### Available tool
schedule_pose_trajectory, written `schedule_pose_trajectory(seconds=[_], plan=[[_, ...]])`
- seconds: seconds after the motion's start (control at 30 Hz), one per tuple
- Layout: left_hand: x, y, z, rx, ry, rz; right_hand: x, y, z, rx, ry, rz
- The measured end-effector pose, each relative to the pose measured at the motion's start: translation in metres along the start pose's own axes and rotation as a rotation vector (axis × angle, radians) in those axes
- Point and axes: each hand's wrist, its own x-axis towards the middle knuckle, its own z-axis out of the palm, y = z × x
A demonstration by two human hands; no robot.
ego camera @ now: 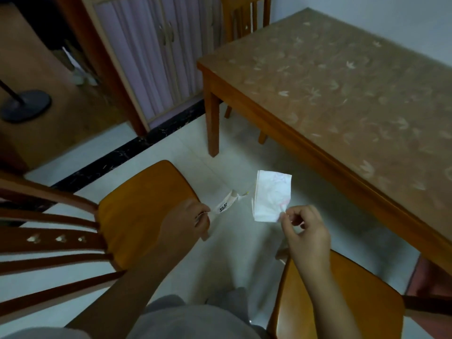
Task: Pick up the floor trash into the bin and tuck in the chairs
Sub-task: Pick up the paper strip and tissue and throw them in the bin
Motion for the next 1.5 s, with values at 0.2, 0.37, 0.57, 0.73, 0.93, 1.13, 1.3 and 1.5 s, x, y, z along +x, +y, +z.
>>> schedule_pose_trajectory(seconds=[0.2,0.37,0.57,0.73,0.93,1.13,1.3,1.5], plan=[[-0.062,-0.029,-0.032,-0.041,0.086,-0.079,-0.056,-0.036,0.031,0.002,-0.114,-0.065],[-0.148,-0.069,-0.073,-0.089,0.253,-0.144,-0.109,-0.084,0.066,0.018,-0.21,-0.137],[-0.275,-0.128,-0.106,-0.138,0.323,-0.311,-0.206,-0.15,0.112,0.037,-0.349,-0.298],[-0.377,-0.183,-0.133,-0.168,0.388,-0.528,-0.292,-0.186,0.152,0.056,-0.541,-0.402],[-0.489,-0.247,-0.167,-0.174,0.567,-0.824,-0.352,-0.242,0.214,-0.003,-0.787,-0.628],[-0.54,-0.296,-0.191,-0.188,0.706,-1.06,-0.391,-0.3,0.302,0.033,-0.96,-0.803],[-0.54,-0.356,-0.226,-0.148,0.746,-1.145,-0.394,-0.347,0.39,0.047,-1.026,-0.851],[-0.51,-0.438,-0.305,-0.088,0.776,-1.202,-0.374,-0.429,0.494,0.055,-1.099,-0.836]])
